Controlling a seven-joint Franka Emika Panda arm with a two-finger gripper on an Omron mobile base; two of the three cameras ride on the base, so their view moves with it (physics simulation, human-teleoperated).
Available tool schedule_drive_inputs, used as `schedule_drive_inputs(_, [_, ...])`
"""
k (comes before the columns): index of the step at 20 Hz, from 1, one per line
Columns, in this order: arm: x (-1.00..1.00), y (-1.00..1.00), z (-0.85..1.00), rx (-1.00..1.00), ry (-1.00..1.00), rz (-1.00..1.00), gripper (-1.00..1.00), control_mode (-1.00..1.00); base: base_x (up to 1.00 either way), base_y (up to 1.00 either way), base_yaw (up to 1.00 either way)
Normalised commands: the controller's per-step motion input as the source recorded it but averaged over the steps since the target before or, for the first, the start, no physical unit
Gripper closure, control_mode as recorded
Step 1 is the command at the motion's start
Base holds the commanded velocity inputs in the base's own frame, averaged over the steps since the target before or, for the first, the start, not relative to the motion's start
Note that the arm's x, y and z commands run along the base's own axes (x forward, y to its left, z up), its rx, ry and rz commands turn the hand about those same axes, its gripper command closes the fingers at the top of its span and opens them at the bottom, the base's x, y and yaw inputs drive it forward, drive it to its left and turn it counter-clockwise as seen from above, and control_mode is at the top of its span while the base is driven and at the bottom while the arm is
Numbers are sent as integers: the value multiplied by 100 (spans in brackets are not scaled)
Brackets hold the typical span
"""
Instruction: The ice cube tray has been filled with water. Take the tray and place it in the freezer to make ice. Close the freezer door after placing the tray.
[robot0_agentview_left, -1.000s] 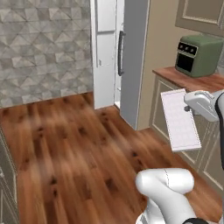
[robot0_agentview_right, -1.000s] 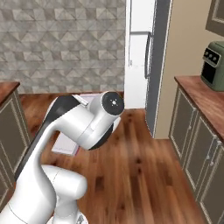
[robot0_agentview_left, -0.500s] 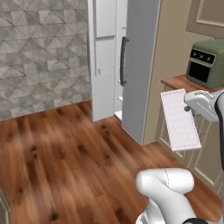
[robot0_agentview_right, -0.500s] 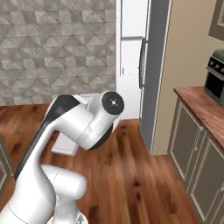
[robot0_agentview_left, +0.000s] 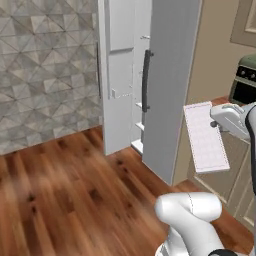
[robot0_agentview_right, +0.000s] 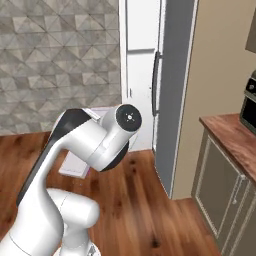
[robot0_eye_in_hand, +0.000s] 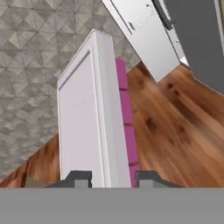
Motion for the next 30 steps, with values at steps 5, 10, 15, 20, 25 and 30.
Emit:
schedule_drive_inputs(5, [0, 0, 0, 0, 0, 0, 100, 100, 97, 0, -21])
schedule_drive_inputs(10, [0, 0, 0, 0, 0, 0, 100, 100, 88, 2, -21])
schedule_drive_inputs(15, [0, 0, 0, 0, 0, 0, 100, 100, 80, 6, -20])
schedule_drive_inputs(20, [0, 0, 0, 0, 0, 0, 100, 100, 74, 3, -20])
schedule_drive_inputs(25, [0, 0, 0, 0, 0, 0, 100, 100, 83, 0, -20])
schedule_drive_inputs(30, [0, 0, 0, 0, 0, 0, 100, 100, 87, 3, -21])
